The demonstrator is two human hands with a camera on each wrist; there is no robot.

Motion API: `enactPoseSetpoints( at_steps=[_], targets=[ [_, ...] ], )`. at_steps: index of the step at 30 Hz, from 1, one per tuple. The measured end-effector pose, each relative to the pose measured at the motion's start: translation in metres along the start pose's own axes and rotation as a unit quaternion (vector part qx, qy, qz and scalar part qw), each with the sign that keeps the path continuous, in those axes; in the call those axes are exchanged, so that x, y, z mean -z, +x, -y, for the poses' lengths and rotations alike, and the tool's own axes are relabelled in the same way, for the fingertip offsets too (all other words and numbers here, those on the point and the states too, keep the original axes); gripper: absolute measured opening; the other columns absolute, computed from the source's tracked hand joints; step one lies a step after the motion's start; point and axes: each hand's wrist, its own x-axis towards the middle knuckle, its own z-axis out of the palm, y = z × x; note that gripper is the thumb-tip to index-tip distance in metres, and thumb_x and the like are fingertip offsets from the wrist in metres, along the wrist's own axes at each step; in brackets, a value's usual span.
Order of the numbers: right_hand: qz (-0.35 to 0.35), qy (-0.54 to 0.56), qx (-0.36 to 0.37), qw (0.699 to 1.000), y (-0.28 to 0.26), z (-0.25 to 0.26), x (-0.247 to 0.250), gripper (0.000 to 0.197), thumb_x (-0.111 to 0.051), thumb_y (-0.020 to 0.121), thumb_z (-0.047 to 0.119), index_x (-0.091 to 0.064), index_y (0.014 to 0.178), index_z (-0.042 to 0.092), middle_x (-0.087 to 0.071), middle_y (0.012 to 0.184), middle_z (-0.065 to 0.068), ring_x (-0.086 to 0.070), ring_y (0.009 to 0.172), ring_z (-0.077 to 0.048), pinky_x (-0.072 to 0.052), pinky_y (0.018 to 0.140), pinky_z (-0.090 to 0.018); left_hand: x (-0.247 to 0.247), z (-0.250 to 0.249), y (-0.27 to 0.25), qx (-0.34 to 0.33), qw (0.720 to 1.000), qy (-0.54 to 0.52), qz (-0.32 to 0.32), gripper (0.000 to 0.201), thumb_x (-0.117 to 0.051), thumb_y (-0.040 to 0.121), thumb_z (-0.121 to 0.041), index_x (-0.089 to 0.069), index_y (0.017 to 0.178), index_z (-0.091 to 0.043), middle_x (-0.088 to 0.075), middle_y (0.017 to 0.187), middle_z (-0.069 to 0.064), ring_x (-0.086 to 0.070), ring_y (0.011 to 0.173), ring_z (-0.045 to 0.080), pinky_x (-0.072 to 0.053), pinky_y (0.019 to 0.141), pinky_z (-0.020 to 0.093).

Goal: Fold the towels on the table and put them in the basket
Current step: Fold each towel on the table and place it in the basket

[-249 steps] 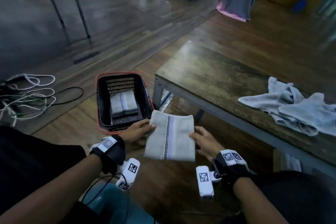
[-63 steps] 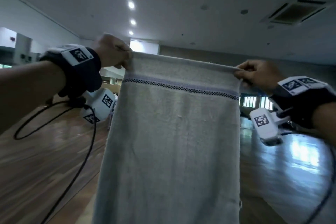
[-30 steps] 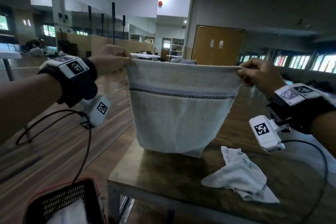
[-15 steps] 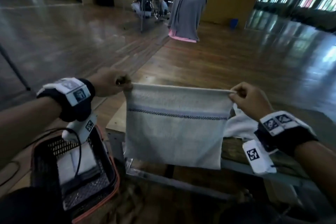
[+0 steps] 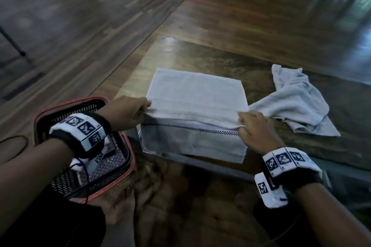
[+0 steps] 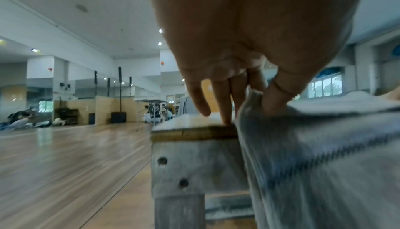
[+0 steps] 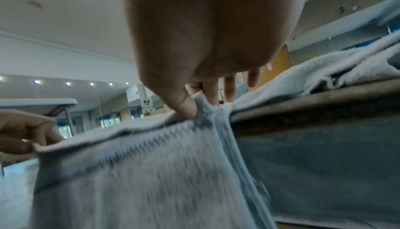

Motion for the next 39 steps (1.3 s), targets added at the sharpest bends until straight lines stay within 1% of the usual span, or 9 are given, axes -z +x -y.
enactPoseSetpoints(
  at_steps=[4, 7, 13, 18, 21, 27, 31, 35, 39],
  targets=[
    [-0.001, 0.03, -0.001, 1.0, -0.01, -0.002, 0.012, 0.006, -0.049, 0.083, 0.023, -0.051, 0.087, 0.028, -0.059, 0.098, 0.005, -0.049, 0.105, -0.018, -0.023, 0.093, -0.037, 0.017, -0.007, -0.016, -0.003, 0.999, 0.025, 0.042, 0.012, -0.057, 0.087, -0.026, -0.045, 0.086, -0.021, -0.065, 0.092, 0.005, -0.057, 0.079, 0.025, -0.043, 0.065, 0.033],
    [-0.054, 0.062, -0.019, 0.996, -0.005, -0.002, 0.026, 0.004, -0.048, 0.086, 0.023, -0.049, 0.083, 0.026, -0.059, 0.09, 0.004, -0.05, 0.098, -0.019, -0.017, 0.087, -0.032, 0.027, -0.005, -0.015, 0.0, 0.999, -0.052, -0.007, 0.01, -0.056, 0.089, -0.018, -0.046, 0.09, -0.022, -0.064, 0.119, 0.004, -0.061, 0.102, 0.024, -0.05, 0.08, 0.04],
    [-0.176, 0.063, -0.051, 0.981, 0.025, 0.006, 0.03, 0.004, -0.052, 0.084, 0.018, -0.056, 0.087, 0.02, -0.059, 0.085, 0.004, -0.053, 0.096, -0.022, -0.02, 0.089, -0.034, 0.038, 0.005, 0.021, 0.014, 0.993, -0.056, -0.102, 0.01, -0.056, 0.088, -0.013, -0.056, 0.098, -0.013, -0.065, 0.104, 0.009, -0.059, 0.094, 0.028, -0.049, 0.081, 0.045],
    [-0.06, 0.054, -0.028, 0.996, 0.043, 0.003, 0.007, 0.016, -0.05, 0.085, 0.018, -0.056, 0.099, 0.021, -0.061, 0.115, 0.002, -0.046, 0.116, -0.017, -0.016, 0.094, -0.032, 0.032, -0.003, 0.042, 0.041, 0.999, -0.008, 0.012, 0.009, -0.052, 0.089, -0.011, -0.055, 0.097, -0.012, -0.065, 0.111, 0.01, -0.058, 0.097, 0.027, -0.045, 0.082, 0.032],
    [-0.008, 0.051, 0.0, 0.999, 0.036, 0.0, -0.004, 0.022, -0.045, 0.087, 0.018, -0.054, 0.107, 0.021, -0.053, 0.128, 0.006, -0.036, 0.126, -0.013, -0.011, 0.101, -0.035, 0.032, -0.005, 0.04, 0.053, 0.995, 0.023, 0.085, 0.008, -0.051, 0.089, -0.014, -0.056, 0.095, -0.013, -0.065, 0.096, 0.009, -0.058, 0.086, 0.025, -0.05, 0.082, 0.039],
    [0.036, 0.007, 0.04, 0.999, 0.004, -0.008, 0.004, 0.018, -0.045, 0.087, 0.023, -0.052, 0.103, 0.027, -0.051, 0.127, 0.016, -0.027, 0.13, -0.004, -0.007, 0.108, -0.042, 0.032, -0.005, 0.021, 0.018, 0.989, 0.052, 0.137, 0.008, -0.058, 0.084, -0.019, -0.051, 0.079, -0.021, -0.052, 0.073, -0.011, -0.041, 0.062, -0.001, -0.03, 0.052, 0.01],
    [0.049, 0.087, 0.031, 0.995, 0.0, -0.001, 0.018, 0.009, -0.051, 0.086, 0.018, -0.051, 0.089, 0.026, -0.057, 0.116, 0.018, -0.037, 0.121, -0.006, -0.013, 0.108, -0.041, 0.039, 0.001, 0.015, 0.022, 0.986, -0.015, 0.164, 0.022, -0.06, 0.083, -0.017, -0.046, 0.068, -0.025, -0.057, 0.084, -0.019, -0.049, 0.075, -0.005, -0.033, 0.063, -0.001],
    [-0.032, 0.206, -0.022, 0.978, 0.023, 0.001, 0.039, 0.006, -0.057, 0.086, 0.018, -0.057, 0.082, 0.022, -0.06, 0.091, 0.008, -0.052, 0.101, -0.018, -0.034, 0.101, -0.054, 0.056, 0.01, 0.021, 0.032, 0.988, -0.13, 0.079, 0.014, -0.063, 0.083, -0.011, -0.053, 0.075, -0.017, -0.066, 0.11, -0.001, -0.059, 0.104, 0.013, -0.047, 0.09, 0.034],
    [-0.105, 0.195, -0.06, 0.973, 0.05, 0.002, 0.037, 0.011, -0.058, 0.084, 0.018, -0.055, 0.076, 0.024, -0.055, 0.077, 0.009, -0.054, 0.096, -0.023, -0.035, 0.098, -0.048, 0.051, 0.012, 0.04, 0.045, 0.994, -0.1, -0.011, 0.011, -0.061, 0.085, -0.008, -0.059, 0.094, -0.002, -0.064, 0.108, 0.014, -0.058, 0.102, 0.027, -0.046, 0.087, 0.035]
  ],
)
